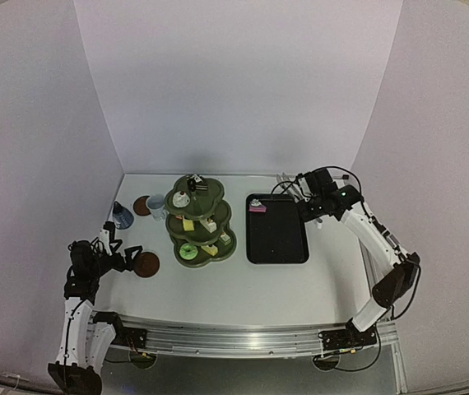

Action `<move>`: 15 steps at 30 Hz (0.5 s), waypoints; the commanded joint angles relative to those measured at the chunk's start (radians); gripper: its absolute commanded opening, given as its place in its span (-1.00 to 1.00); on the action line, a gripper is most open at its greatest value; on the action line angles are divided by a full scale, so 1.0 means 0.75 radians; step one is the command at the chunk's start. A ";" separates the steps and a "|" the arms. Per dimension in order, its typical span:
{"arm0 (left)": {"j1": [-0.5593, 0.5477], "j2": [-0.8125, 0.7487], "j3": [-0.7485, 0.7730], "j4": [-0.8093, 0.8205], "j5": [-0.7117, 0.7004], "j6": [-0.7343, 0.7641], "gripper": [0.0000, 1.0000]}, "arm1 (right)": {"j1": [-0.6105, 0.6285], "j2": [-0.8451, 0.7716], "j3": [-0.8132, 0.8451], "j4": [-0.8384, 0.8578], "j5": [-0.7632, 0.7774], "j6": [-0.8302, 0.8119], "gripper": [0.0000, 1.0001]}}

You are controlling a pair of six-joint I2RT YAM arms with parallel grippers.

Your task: Serve the afternoon tea

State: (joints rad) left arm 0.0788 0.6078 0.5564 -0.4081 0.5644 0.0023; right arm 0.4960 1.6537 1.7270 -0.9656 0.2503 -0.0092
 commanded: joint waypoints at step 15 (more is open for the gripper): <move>0.005 0.141 0.127 -0.069 -0.017 0.098 0.99 | -0.115 0.335 -0.070 0.048 -0.255 -0.362 -0.41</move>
State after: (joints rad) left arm 0.0788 0.6951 0.5968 -0.4483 0.5603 0.0408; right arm 0.4134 1.8696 1.6527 -0.9562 0.1055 -0.2098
